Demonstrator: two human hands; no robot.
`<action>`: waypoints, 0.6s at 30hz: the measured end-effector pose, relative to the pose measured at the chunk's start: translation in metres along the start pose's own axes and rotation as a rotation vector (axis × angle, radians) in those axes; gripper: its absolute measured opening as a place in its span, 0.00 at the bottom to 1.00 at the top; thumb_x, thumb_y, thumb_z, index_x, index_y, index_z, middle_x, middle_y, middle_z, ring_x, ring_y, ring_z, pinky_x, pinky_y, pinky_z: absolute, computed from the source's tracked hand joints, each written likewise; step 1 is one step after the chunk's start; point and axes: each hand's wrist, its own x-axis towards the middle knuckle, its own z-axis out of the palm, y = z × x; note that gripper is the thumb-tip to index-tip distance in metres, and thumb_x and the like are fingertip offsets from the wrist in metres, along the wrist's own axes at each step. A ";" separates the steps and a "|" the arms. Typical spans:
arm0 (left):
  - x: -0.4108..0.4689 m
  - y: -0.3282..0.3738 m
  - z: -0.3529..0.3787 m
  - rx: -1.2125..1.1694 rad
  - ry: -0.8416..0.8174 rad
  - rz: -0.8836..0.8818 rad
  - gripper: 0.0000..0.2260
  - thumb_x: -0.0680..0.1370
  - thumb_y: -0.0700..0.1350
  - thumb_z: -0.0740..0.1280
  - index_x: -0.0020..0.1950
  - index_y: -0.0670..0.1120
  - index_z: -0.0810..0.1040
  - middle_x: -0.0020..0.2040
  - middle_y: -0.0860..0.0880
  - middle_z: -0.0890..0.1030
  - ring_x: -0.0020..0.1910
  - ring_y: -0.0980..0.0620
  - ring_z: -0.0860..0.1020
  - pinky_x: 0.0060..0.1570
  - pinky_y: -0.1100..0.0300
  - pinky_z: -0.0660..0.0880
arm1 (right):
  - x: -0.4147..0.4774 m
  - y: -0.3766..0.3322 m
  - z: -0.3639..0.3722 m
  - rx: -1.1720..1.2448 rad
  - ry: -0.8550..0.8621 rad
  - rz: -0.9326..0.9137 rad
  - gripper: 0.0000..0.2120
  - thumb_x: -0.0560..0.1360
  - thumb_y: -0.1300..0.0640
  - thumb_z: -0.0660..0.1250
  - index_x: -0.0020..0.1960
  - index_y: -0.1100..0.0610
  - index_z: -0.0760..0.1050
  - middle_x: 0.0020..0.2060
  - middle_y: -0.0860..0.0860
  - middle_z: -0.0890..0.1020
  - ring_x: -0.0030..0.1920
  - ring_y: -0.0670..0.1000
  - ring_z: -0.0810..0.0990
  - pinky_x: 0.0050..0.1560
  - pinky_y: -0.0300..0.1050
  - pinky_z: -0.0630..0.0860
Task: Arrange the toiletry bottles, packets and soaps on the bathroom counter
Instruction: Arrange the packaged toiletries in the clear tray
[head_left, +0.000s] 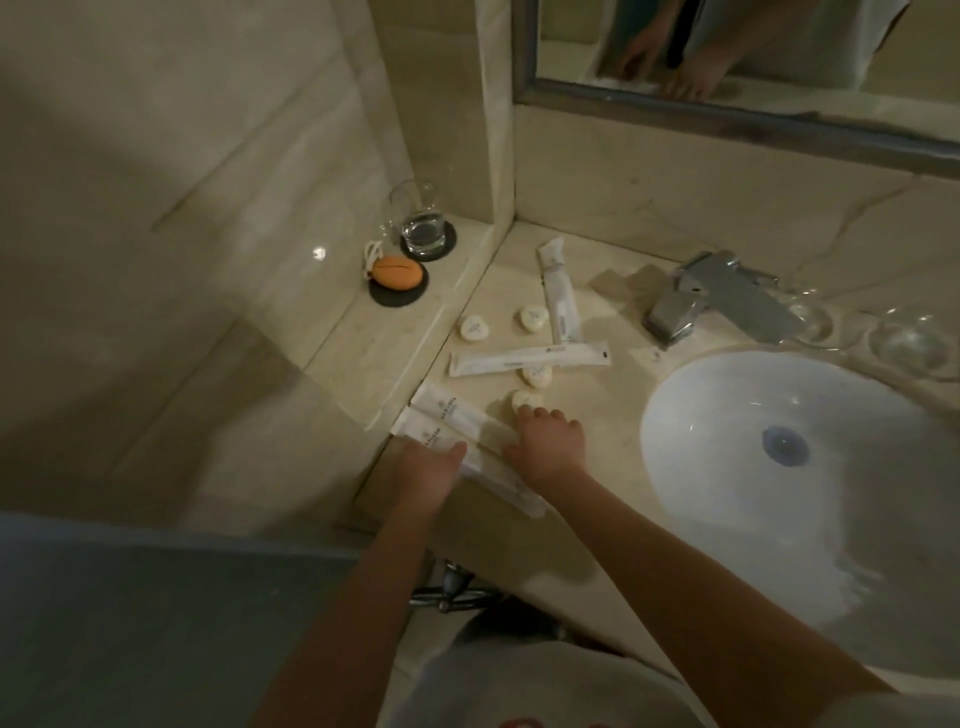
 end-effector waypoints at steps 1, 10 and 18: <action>0.002 0.001 0.004 -0.046 0.005 0.005 0.28 0.71 0.55 0.70 0.65 0.42 0.70 0.57 0.44 0.80 0.54 0.44 0.79 0.52 0.56 0.75 | 0.000 -0.001 0.003 0.014 -0.022 0.011 0.18 0.76 0.50 0.61 0.63 0.56 0.68 0.55 0.55 0.78 0.56 0.57 0.75 0.54 0.50 0.69; 0.005 0.007 0.012 -0.078 -0.014 -0.018 0.14 0.75 0.45 0.68 0.57 0.40 0.77 0.53 0.43 0.81 0.50 0.44 0.80 0.43 0.56 0.75 | 0.001 0.008 -0.001 0.241 -0.133 0.047 0.12 0.77 0.59 0.58 0.60 0.60 0.69 0.52 0.57 0.78 0.52 0.57 0.78 0.49 0.48 0.74; -0.010 0.017 0.014 -0.239 -0.053 0.150 0.11 0.79 0.42 0.61 0.60 0.41 0.74 0.55 0.44 0.79 0.47 0.50 0.76 0.40 0.60 0.73 | -0.029 0.038 -0.023 0.559 -0.059 0.045 0.03 0.76 0.62 0.58 0.50 0.58 0.66 0.42 0.54 0.75 0.41 0.54 0.73 0.40 0.46 0.70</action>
